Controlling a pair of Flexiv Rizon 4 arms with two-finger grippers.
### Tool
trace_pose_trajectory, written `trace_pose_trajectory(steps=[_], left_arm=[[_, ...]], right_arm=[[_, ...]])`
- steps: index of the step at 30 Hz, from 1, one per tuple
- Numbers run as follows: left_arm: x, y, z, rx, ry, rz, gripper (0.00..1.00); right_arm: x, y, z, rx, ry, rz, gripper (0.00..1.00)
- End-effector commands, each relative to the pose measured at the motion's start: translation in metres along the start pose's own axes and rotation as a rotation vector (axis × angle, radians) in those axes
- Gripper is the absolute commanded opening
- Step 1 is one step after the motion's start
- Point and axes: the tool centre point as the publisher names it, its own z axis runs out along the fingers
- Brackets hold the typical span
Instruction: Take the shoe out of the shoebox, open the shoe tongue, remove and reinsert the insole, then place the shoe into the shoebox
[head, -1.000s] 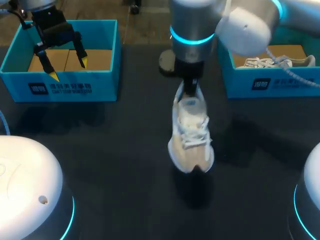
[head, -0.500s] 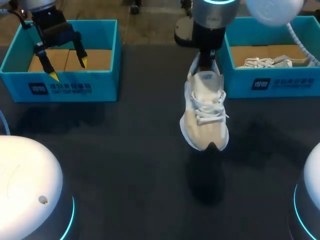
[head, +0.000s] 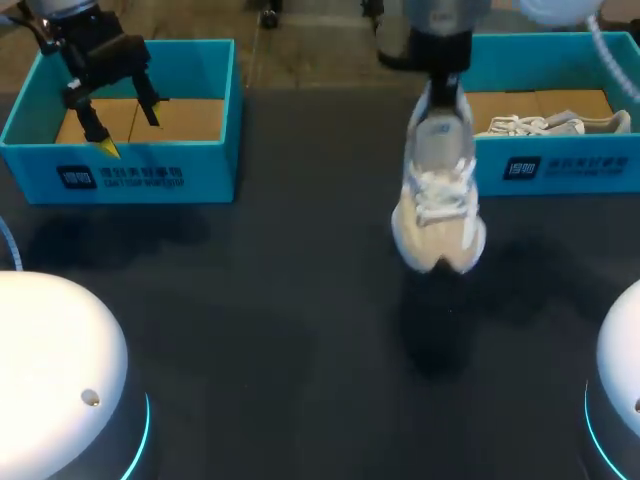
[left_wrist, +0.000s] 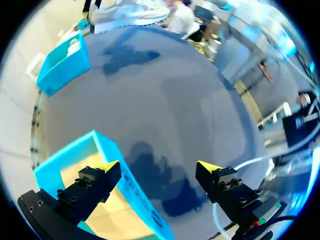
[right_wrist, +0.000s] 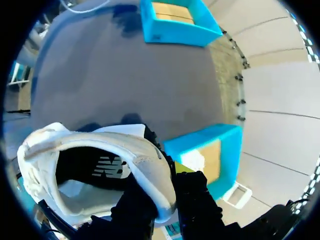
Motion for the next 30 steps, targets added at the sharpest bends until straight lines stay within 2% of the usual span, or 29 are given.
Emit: trace_pose_trajectory(steps=[1, 5, 8, 10, 16, 17, 30], left_arm=[[0.018, -0.001, -0.008, -0.057, -0.087, -0.347, 1.0], [0.024, 0.008, -0.014, -0.084, -0.12, -0.685, 1.0], [0.025, 0.022, -0.015, -0.055, -0.132, -0.988, 1.0], [0.026, 0.031, -0.014, -0.007, -0.094, -1.157, 1.0], [0.028, 0.048, -0.016, 0.017, -0.182, -1.575, 1.0], [0.027, 0.048, -0.019, -0.067, -0.268, -1.616, 1.0], [0.027, 0.048, -0.019, -0.067, -0.268, -1.616, 1.0]], right_arm=[[-0.03, -0.025, -0.014, -0.03, 0.009, 0.014, 0.0], [-0.055, -0.045, -0.009, -0.045, 0.008, 0.043, 0.0], [-0.072, -0.058, -0.004, -0.041, 0.009, 0.054, 0.0], [-0.084, -0.064, -0.001, -0.048, 0.013, 0.052, 0.0], [-0.119, -0.08, 0.008, -0.031, 0.046, 0.079, 0.0], [-0.127, -0.083, 0.009, 0.006, 0.074, 0.12, 0.0], [-0.127, -0.083, 0.009, 0.006, 0.074, 0.12, 0.0]])
